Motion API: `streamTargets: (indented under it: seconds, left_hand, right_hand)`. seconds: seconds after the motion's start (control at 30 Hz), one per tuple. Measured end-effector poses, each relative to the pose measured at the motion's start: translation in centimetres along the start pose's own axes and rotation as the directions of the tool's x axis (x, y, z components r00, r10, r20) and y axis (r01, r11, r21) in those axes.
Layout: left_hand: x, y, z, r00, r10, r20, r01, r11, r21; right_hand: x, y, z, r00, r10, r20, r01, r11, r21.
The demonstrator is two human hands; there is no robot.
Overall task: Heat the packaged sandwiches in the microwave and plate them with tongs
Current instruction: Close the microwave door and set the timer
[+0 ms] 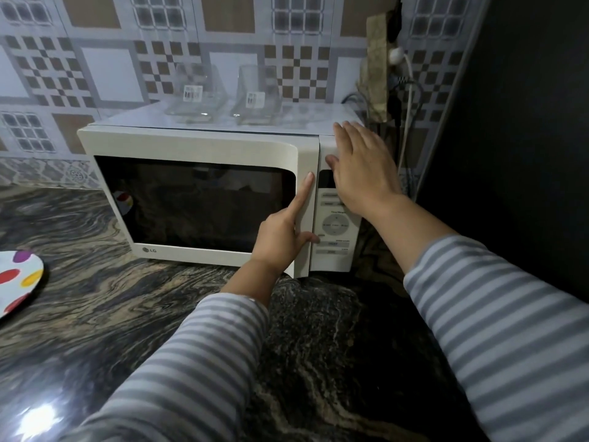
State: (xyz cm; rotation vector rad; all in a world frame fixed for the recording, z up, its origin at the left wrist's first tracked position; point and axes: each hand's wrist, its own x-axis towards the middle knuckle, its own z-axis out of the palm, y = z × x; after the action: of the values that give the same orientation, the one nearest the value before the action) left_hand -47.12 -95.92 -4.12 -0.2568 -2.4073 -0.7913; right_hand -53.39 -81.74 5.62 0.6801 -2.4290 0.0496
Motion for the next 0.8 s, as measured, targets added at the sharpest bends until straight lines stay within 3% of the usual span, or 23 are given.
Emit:
streamTargets:
  seconds: [0.8]
  left_hand:
    - [1.0,-0.3,0.3,0.999,-0.044,0.029,0.043,0.998,0.035]
  right_hand:
    - [-0.4,-0.6,-0.1,0.998,0.059,0.028,-0.056,0.992,-0.112]
